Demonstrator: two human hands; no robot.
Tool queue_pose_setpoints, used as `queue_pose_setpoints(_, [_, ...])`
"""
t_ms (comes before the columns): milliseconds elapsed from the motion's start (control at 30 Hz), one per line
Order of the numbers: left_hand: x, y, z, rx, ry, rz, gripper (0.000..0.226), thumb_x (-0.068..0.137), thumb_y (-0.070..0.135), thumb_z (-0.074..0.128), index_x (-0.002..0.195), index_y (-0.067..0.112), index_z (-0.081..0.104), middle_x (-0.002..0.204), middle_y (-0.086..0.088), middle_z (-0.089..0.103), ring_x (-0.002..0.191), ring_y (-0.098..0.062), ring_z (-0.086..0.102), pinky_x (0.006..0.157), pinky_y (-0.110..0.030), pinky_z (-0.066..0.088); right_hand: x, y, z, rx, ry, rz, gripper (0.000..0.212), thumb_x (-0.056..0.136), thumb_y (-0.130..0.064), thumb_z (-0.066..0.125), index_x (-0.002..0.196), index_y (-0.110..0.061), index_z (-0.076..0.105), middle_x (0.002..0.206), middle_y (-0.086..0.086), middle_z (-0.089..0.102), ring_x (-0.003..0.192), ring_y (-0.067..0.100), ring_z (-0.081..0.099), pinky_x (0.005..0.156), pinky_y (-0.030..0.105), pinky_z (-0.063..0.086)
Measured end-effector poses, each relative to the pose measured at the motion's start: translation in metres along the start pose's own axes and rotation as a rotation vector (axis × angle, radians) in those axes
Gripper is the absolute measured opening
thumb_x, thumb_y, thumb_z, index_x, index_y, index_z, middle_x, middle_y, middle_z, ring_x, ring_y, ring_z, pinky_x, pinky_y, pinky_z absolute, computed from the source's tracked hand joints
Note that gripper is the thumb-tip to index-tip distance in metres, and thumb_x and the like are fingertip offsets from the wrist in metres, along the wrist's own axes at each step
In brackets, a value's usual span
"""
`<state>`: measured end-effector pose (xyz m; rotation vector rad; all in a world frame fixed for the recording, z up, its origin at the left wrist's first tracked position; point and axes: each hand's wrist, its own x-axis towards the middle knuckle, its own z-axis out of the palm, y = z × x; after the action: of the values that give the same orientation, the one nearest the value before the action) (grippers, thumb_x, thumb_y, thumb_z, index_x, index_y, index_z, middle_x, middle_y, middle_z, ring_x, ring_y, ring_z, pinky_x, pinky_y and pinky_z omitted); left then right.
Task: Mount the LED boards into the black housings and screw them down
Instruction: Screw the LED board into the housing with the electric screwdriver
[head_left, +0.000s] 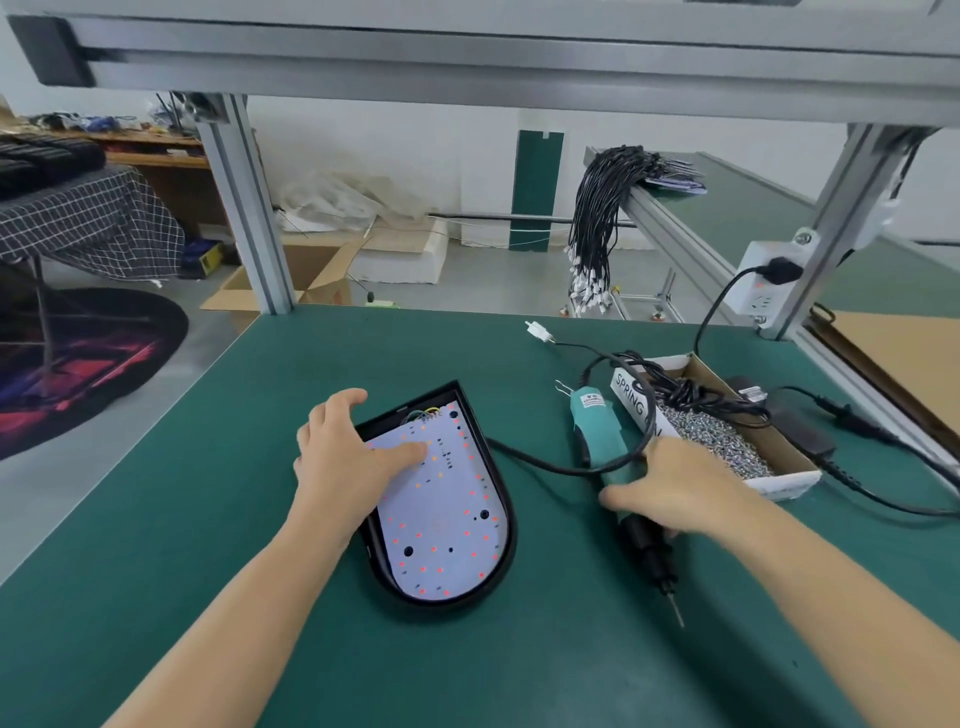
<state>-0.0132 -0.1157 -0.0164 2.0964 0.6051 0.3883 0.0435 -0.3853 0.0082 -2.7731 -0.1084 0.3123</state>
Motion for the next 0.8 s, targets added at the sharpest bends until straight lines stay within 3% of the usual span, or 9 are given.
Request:
queue_pose_setpoints(67, [-0.006,0.006,0.002,0.052,0.024,0.080,0.076,0.071,0.027,0.080,0.135,0.025,0.040,0.141,0.005,0.037,0.133,-0.015,0.025,0.110,-0.046,0.028,0.003,0.004,-0.006,0.262,-0.088,0.081,0.022,0.066,-0.030,0.071,0.074,-0.012,0.061,0.060,-0.001,0.063,0.045,0.015,0.059,0.042,0.022,0.044])
queue_pose_setpoints(133, [-0.011,0.014,0.003,0.095,0.070,0.189,0.070,0.073,0.023,0.078,0.134,0.024,0.042,0.140,0.006,0.039,0.132,-0.013,0.025,0.110,-0.038,0.023,0.005,0.009,-0.014,0.537,-0.165,0.151,0.018,0.069,-0.023,0.068,0.070,-0.010,0.055,0.052,0.000,0.057,0.043,0.017,0.053,0.045,0.020,0.040])
queue_pose_setpoints(267, [-0.029,0.044,0.010,0.135,0.146,0.692,0.050,0.076,0.017,0.073,0.122,0.018,0.055,0.133,0.005,0.048,0.128,-0.016,0.033,0.102,-0.024,0.018,-0.002,0.017,-0.031,1.070,-0.290,0.190,0.003,0.084,-0.009,0.054,0.085,-0.006,0.054,0.061,0.009,0.060,0.047,0.015,0.054,0.044,0.024,0.049])
queue_pose_setpoints(400, [-0.044,0.082,0.038,0.270,-0.168,1.130,0.041,0.079,0.029,0.057,0.119,0.019,0.060,0.127,0.006,0.055,0.117,-0.015,0.045,0.100,-0.025,0.028,-0.017,0.025,-0.044,1.141,-0.244,0.089,0.005,0.088,-0.011,0.058,0.089,-0.007,0.055,0.062,0.005,0.056,0.045,0.012,0.047,0.038,0.021,0.040])
queue_pose_setpoints(500, [-0.044,0.092,0.064,0.442,-0.442,1.084,0.041,0.091,0.026,0.055,0.131,0.027,0.049,0.137,0.012,0.046,0.112,-0.014,0.051,0.099,-0.028,0.035,-0.027,0.036,-0.051,1.171,-0.132,-0.013,0.022,0.088,-0.023,0.064,0.094,-0.003,0.059,0.063,0.003,0.054,0.046,0.011,0.046,0.039,0.021,0.040])
queue_pose_setpoints(600, [-0.039,0.091,0.080,0.612,-0.494,0.979,0.041,0.095,0.030,0.052,0.134,0.034,0.042,0.131,0.018,0.047,0.103,-0.014,0.056,0.092,-0.032,0.041,-0.036,0.054,-0.062,1.173,-0.026,-0.081,0.048,0.081,-0.032,0.070,0.105,0.008,0.055,0.066,0.004,0.054,0.048,0.011,0.046,0.040,0.021,0.042])
queue_pose_setpoints(667, [-0.041,0.092,0.083,0.522,-0.376,0.965,0.033,0.091,0.037,0.057,0.123,0.030,0.052,0.104,0.015,0.052,0.089,-0.014,0.058,0.082,-0.033,0.045,-0.040,0.063,-0.072,1.150,-0.024,-0.111,0.057,0.072,-0.036,0.078,0.102,0.007,0.056,0.067,0.005,0.054,0.049,0.012,0.046,0.040,0.022,0.041])
queue_pose_setpoints(733, [-0.046,0.098,0.086,0.265,-0.152,0.970,0.026,0.079,0.039,0.069,0.096,0.021,0.061,0.071,0.016,0.039,0.064,-0.013,0.051,0.061,-0.031,0.046,-0.045,0.068,-0.079,1.017,-0.054,-0.134,0.050,0.068,-0.041,0.077,0.086,0.002,0.059,0.065,0.008,0.053,0.049,0.016,0.045,0.041,0.023,0.041])
queue_pose_setpoints(800, [-0.049,0.110,0.088,0.072,0.004,0.904,0.036,0.067,0.042,0.073,0.089,0.021,0.053,0.068,0.018,0.035,0.060,-0.009,0.038,0.052,-0.023,0.038,-0.048,0.068,-0.079,0.880,-0.080,-0.148,0.034,0.071,-0.041,0.070,0.071,-0.009,0.058,0.057,0.003,0.054,0.046,0.015,0.047,0.042,0.023,0.042])
